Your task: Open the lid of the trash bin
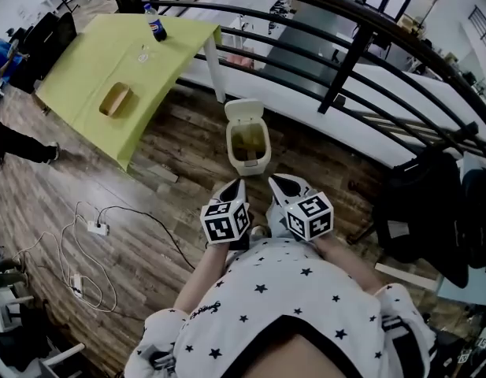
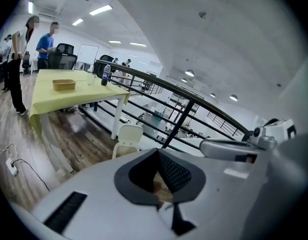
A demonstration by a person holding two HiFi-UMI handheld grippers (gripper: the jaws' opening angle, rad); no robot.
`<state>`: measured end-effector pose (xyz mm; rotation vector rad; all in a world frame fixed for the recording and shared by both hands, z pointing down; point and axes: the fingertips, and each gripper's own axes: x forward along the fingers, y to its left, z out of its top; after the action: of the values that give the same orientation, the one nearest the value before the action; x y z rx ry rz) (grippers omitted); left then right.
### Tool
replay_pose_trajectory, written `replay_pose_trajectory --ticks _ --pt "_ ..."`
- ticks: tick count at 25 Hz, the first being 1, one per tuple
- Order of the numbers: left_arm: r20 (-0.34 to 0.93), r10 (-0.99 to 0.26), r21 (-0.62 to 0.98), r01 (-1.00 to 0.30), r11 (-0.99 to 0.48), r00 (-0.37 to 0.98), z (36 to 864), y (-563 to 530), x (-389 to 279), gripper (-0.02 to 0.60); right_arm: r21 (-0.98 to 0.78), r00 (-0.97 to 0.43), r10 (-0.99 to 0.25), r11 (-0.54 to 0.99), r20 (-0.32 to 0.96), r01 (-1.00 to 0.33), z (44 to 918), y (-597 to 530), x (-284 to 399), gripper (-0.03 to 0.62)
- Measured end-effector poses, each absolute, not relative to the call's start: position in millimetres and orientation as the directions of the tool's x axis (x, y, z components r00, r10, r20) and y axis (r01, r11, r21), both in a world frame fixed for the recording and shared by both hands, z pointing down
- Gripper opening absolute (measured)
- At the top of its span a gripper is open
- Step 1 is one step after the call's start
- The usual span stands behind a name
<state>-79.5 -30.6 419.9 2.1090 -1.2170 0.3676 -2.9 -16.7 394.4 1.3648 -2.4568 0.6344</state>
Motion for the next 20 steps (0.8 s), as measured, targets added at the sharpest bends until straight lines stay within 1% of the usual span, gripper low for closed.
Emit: replay_pose_trajectory --ticks 20 --pt "0.538 -0.663 0.415 -0.848 -0.329 0.52 420.9 -28.8 -83.7 0.011 -0.238 -0.534 -0.74 0.478 0.409 -0.845 390.0 -14.6 -5.5 -0.006"
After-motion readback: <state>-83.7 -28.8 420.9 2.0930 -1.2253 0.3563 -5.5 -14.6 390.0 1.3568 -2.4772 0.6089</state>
